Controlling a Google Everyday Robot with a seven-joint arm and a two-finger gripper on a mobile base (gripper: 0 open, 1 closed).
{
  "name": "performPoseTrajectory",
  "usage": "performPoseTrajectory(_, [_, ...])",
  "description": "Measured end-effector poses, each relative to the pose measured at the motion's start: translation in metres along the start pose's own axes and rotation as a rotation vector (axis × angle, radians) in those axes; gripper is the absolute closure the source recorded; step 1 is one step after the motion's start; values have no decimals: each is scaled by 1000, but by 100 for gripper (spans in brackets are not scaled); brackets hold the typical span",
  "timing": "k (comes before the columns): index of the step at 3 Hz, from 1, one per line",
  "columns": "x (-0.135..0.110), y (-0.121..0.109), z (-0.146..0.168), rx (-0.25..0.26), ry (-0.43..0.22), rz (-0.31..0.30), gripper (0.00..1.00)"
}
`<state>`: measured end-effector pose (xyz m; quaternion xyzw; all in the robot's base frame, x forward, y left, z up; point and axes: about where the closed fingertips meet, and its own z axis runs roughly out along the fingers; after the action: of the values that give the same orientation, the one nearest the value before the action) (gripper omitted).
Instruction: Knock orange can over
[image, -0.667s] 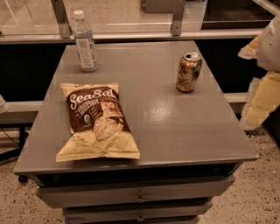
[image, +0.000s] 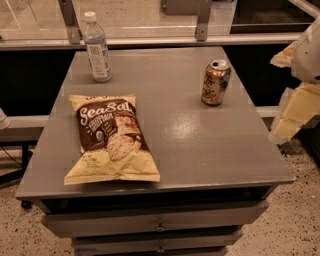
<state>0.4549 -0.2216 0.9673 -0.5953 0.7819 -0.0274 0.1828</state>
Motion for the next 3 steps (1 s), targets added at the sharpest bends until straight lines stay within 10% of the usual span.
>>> performPoseTrajectory(3, [-6, -103, 96, 134, -296, 210, 0])
